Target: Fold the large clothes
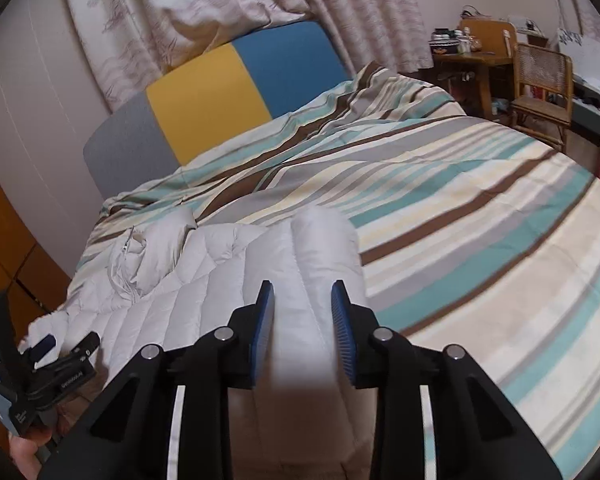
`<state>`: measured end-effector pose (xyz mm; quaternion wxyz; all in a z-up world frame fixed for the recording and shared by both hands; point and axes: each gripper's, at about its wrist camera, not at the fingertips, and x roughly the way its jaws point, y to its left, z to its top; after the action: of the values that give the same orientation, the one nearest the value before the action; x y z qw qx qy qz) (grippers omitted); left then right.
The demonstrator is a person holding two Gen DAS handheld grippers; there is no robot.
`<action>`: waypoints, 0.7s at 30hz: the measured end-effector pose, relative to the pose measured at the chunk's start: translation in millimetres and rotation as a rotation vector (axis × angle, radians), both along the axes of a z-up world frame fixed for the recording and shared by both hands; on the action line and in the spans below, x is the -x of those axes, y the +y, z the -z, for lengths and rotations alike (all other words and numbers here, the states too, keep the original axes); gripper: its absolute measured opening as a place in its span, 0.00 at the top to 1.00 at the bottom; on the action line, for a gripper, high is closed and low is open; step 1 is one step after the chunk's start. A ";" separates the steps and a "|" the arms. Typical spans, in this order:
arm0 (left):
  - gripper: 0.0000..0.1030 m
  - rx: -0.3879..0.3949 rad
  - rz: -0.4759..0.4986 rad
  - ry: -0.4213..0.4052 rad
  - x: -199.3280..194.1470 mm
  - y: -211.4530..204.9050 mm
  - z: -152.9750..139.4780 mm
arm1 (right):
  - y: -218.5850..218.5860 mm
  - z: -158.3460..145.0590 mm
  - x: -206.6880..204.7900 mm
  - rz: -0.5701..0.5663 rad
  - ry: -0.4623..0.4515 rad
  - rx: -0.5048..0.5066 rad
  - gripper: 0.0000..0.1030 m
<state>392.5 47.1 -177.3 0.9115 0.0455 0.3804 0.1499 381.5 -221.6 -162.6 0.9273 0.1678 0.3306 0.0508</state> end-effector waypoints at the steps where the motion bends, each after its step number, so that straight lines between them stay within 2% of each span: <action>1: 0.03 0.013 -0.021 0.006 -0.1 5.0 3.8 | 4.4 0.4 -6.2 -0.010 -0.003 0.023 0.72; 4: 0.03 0.057 -0.075 0.021 0.3 20.6 15.5 | 13.5 12.1 -32.2 -0.016 0.024 0.080 0.76; 8: 0.03 0.145 -0.108 0.015 6.3 34.8 25.5 | 13.5 35.5 -67.1 -0.009 0.098 0.094 0.80; 14: 0.03 0.141 -0.105 0.035 3.8 34.6 35.2 | 23.8 66.9 -91.2 -0.030 0.158 0.157 0.80; 17: 0.03 0.132 -0.104 0.057 -2.2 33.7 39.9 | 26.4 70.2 -95.1 -0.028 0.160 0.177 0.79; 19: 0.03 0.133 -0.104 0.062 -2.4 33.9 41.5 | 22.6 69.1 -94.0 -0.036 0.151 0.151 0.77; 21: 0.03 0.148 -0.104 0.064 -2.9 36.1 42.3 | 6.0 62.1 -84.3 -0.048 0.116 0.032 0.69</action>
<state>395.4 83.2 -219.6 0.8907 -0.0369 0.4214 0.1667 465.8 -215.6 -224.7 0.9077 0.1477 0.3884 0.0582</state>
